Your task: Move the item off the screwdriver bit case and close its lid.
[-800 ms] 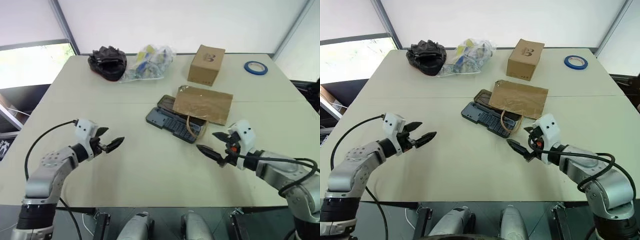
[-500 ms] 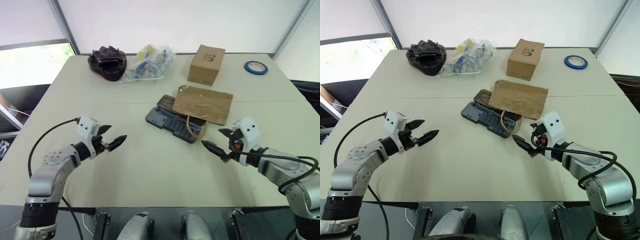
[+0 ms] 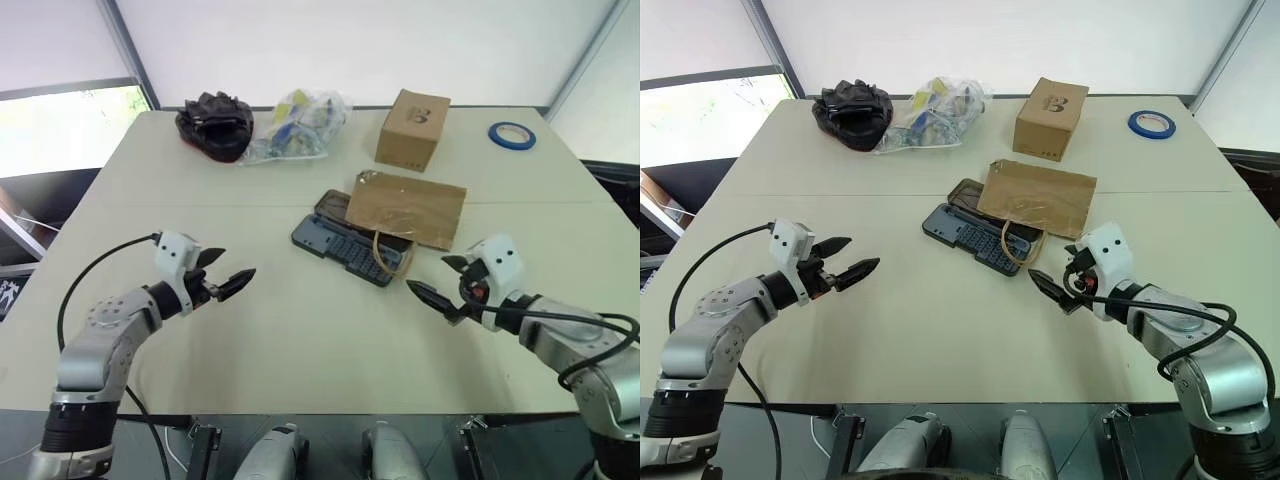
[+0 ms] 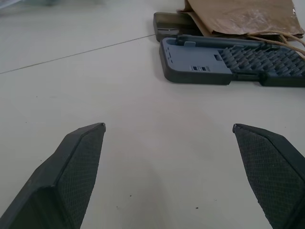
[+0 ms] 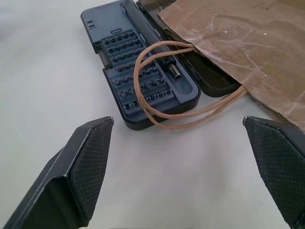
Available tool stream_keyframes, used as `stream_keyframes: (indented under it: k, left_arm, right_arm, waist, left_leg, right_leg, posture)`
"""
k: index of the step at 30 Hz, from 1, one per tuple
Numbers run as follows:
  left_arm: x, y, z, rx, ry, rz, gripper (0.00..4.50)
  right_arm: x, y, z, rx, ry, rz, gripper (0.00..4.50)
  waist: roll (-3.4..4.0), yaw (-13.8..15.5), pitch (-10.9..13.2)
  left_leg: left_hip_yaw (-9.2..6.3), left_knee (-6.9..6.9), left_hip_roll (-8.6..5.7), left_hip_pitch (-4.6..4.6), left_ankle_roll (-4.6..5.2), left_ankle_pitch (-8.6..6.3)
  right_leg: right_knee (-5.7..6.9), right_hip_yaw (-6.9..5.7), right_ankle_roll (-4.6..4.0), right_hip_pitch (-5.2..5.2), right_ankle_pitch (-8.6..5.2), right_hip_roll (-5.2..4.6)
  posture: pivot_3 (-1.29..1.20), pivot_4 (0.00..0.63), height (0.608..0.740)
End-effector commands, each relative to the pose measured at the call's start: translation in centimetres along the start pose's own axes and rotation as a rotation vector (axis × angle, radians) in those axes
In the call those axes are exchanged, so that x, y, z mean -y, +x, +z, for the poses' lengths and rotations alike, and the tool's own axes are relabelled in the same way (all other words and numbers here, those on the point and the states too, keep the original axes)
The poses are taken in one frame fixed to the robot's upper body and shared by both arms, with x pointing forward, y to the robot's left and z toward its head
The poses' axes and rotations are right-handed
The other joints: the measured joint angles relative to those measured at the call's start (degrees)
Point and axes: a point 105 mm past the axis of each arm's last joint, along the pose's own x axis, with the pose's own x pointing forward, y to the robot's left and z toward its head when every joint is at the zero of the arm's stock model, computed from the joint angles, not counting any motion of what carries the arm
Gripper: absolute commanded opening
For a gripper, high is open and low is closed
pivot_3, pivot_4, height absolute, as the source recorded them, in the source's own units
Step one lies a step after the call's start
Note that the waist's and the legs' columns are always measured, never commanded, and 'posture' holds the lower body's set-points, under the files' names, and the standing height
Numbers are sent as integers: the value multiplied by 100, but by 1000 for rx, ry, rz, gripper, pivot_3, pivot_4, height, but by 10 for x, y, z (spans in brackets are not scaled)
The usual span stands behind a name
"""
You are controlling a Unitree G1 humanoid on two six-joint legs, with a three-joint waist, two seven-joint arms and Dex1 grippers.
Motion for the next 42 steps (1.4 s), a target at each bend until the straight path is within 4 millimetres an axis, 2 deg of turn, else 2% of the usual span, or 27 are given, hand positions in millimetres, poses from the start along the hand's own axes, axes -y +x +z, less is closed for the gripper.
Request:
stream_keyframes:
  k: [1,8,13,15,16,18,24,28,32,37,38,39,42]
  left_arm:
    - [2,-1,9,27,30,-8,4471]
    - [2,-1,9,26,33,-8,4471]
    - [6,4,12,29,41,-32,4471]
    - [25,5,14,1,68,-152,4471]
    - [35,4,15,-18,82,-218,4471]
    - [41,3,21,-29,96,-275,4471]
    - [38,9,57,33,159,-315,4471]
    - [37,14,73,65,192,-321,4471]
    - [38,17,80,109,158,-297,4471]
    - [39,19,72,110,127,-265,4471]
    - [40,20,69,107,125,-259,4500]
    - [40,20,68,104,126,-254,4500]
    - [38,19,65,100,128,-234,4500]
  right_arm:
    - [1,-1,7,29,-29,-5,4497]
    - [9,0,10,61,-14,-56,4497]
    - [68,6,21,165,138,-358,4497]
    - [82,14,21,153,165,-419,4497]
    - [85,19,23,152,163,-424,4497]
    - [87,27,29,165,174,-418,4497]
    - [105,46,39,181,269,-470,4497]
    - [116,60,47,204,361,-494,4497]
    - [118,71,34,173,415,-490,4497]
    - [114,88,16,127,494,-467,4497]
    - [111,93,16,123,511,-451,3984]
    - [109,96,16,120,517,-441,3722]
    - [108,100,16,117,510,-431,2234]
  waist:
    - [0,0,0]
    - [0,0,0]
    - [3,-6,3]
    - [8,-5,6]
    - [9,-9,9]
    - [15,-12,13]
    - [23,-58,18]
    - [23,-153,18]
    - [23,-188,18]
    - [24,-205,18]
    - [25,-206,19]
    - [26,-217,19]
    - [26,-231,20]
  left_leg:
    - [0,0,0,0,0,0]
    - [0,0,0,0,0,0]
    - [4,0,0,1,-1,0]
    - [3,0,0,2,-1,0]
    - [3,-2,0,2,-1,0]
    - [3,-8,0,2,-1,0]
    - [4,-15,2,3,-4,3]
    - [3,-23,3,4,-5,3]
    - [4,-33,3,6,-5,3]
    - [5,-36,4,9,-5,4]
    - [5,-36,4,9,-6,4]
    - [5,-36,4,9,-6,4]
    - [6,-37,5,9,-6,4]
  right_leg:
    - [0,0,0,0,0,0]
    - [0,0,0,0,0,0]
    - [0,1,0,0,0,1]
    - [1,1,0,-1,0,1]
    - [2,0,0,-2,0,1]
    - [2,1,0,-4,0,0]
    - [2,1,0,-8,0,0]
    - [4,0,0,-11,0,1]
    - [5,0,0,-13,0,0]
    - [6,0,0,-14,0,1]
    - [6,0,0,-14,0,1]
    - [6,0,0,-15,0,1]
    - [6,0,0,-15,0,1]
  posture:
    - [0,150,740]
    - [0,150,740]
    - [0,150,740]
    - [0,150,740]
    - [0,150,740]
    - [0,150,740]
    - [0,150,740]
    - [0,150,740]
    - [0,150,740]
    - [0,150,740]
    - [0,150,740]
    - [0,150,740]
    - [0,150,740]
